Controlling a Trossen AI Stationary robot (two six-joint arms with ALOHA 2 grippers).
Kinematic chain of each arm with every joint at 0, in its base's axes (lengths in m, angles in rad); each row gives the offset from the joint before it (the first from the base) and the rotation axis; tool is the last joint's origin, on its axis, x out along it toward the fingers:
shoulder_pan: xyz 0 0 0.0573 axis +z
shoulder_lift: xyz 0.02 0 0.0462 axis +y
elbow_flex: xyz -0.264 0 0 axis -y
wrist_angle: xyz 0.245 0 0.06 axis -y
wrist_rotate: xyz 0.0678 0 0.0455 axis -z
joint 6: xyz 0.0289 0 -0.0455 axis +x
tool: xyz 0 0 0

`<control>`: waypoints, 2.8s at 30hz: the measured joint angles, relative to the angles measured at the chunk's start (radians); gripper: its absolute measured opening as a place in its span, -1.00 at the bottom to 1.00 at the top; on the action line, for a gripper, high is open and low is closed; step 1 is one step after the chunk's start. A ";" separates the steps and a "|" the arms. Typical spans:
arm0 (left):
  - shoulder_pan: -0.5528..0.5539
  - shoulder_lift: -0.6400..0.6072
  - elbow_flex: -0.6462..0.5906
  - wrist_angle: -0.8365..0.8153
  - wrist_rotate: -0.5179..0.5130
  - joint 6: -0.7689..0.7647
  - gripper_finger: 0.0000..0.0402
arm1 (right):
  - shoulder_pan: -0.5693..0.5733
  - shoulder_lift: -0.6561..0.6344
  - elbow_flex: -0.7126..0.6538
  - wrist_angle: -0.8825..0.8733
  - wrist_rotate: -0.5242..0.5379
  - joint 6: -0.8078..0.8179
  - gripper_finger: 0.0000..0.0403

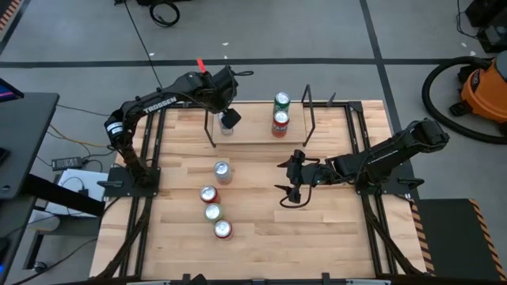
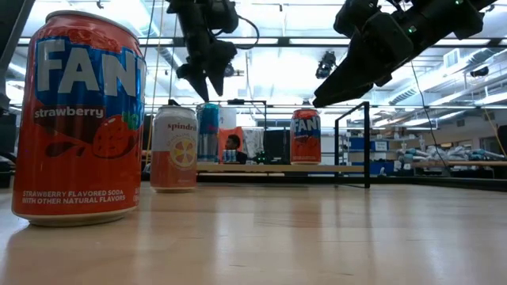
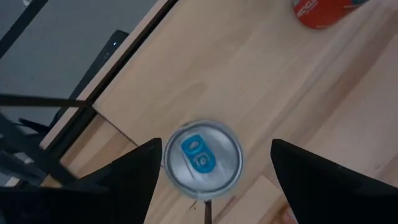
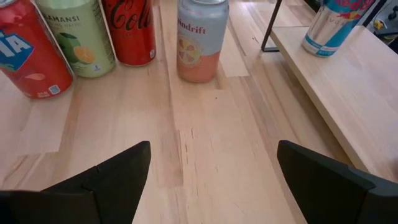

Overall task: Place canned beverage on shelf
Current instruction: Put the blue soda can on the shelf

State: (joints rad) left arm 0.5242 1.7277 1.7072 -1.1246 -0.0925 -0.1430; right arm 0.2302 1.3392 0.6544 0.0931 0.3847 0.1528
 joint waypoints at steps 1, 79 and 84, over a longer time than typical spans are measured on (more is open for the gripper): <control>-0.001 0.005 0.000 0.002 0.000 0.001 0.55 | 0.000 0.000 0.000 0.002 -0.008 0.000 0.80; -0.008 0.041 0.017 -0.010 -0.148 0.251 0.57 | 0.000 0.000 0.000 0.017 -0.021 -0.014 0.80; 0.002 0.041 0.017 0.001 -0.156 0.260 0.57 | 0.000 0.000 0.000 0.017 -0.021 -0.014 0.80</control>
State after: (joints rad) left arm 0.5262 1.7683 1.7237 -1.1236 -0.2488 0.1166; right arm 0.2302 1.3393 0.6544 0.1104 0.3641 0.1383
